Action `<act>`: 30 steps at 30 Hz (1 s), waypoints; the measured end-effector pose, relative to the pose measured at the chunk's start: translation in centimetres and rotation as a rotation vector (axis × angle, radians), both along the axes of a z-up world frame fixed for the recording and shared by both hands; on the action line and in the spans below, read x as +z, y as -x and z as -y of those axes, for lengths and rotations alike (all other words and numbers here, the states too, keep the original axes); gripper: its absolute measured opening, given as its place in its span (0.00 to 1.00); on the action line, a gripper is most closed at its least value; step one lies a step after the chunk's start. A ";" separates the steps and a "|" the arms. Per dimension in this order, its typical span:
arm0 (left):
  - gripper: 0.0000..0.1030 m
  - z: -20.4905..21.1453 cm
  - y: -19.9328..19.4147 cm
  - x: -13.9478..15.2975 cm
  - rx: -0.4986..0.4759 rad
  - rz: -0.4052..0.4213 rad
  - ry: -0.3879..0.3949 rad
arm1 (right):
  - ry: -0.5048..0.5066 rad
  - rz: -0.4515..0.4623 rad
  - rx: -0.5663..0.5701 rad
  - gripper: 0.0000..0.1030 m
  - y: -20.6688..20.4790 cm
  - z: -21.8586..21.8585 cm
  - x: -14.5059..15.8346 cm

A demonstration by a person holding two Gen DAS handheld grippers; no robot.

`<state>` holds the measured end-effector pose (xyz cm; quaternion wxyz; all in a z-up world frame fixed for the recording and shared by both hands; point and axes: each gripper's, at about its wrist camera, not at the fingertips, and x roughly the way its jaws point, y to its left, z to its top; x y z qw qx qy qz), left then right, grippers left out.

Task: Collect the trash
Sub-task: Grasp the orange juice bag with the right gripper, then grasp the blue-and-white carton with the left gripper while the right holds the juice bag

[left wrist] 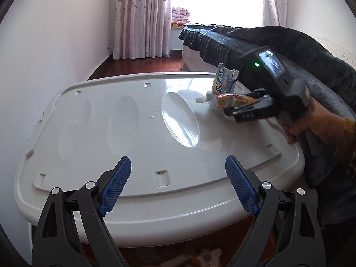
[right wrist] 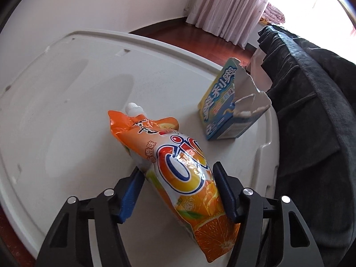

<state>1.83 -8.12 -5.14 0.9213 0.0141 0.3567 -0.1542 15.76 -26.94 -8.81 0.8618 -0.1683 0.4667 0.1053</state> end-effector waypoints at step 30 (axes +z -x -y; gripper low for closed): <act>0.90 20.8 -24.4 -4.1 -0.437 -0.013 -0.204 | -0.281 0.382 -0.277 0.60 12.7 11.3 15.7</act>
